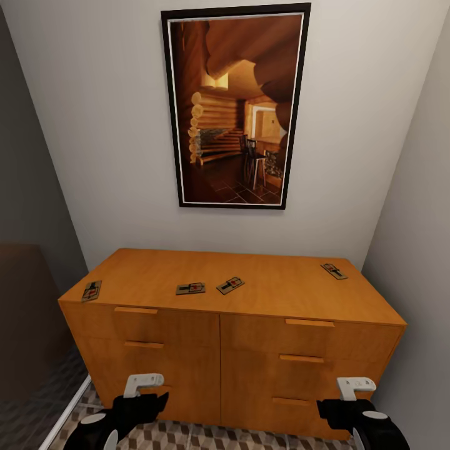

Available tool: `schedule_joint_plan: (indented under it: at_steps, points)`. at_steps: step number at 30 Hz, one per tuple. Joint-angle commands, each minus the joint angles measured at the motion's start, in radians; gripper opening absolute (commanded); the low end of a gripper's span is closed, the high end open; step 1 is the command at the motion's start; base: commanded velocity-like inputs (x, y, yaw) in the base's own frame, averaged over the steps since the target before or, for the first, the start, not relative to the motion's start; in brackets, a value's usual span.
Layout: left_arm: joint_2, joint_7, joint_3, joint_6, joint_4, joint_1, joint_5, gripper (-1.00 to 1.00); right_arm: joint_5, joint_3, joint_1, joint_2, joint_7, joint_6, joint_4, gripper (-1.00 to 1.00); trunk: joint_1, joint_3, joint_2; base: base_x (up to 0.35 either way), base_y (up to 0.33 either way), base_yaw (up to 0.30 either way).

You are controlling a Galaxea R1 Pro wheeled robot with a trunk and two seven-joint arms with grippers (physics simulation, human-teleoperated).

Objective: Take the four mousetraps from the cabinet in the bathroom and place them on the bathroom floor. Make sure all four end up on the same floor surface, and ensure that at least two of them are either under or directly next to the same bathroom sink.

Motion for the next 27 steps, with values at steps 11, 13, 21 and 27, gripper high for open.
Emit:
schedule_joint_plan:
  at_steps: [11,13,21,27]
  points:
    - [-0.016,0.002,0.001,0.039,-0.002,-0.014,0.009,1.00,0.004,0.000,-0.010,0.000,0.001,0.015,-0.003,1.00,0.000,-0.001,-0.001,0.000,0.000,0.000]
    - [-0.020,0.002,0.001,0.040,-0.002,-0.014,0.009,1.00,0.004,0.000,-0.012,0.000,0.001,0.015,-0.004,1.00,0.000,-0.001,-0.001,0.000,0.000,0.000]
    - [-0.040,0.002,0.001,0.049,-0.002,-0.042,0.008,1.00,0.004,0.000,-0.051,0.000,0.001,0.040,-0.004,1.00,0.000,-0.001,-0.001,0.000,0.000,0.000]
    - [-0.046,0.002,0.001,0.082,-0.002,-0.088,0.008,1.00,0.004,0.000,-0.105,0.000,0.001,0.081,-0.004,1.00,0.000,-0.001,-0.001,0.000,0.000,0.000]
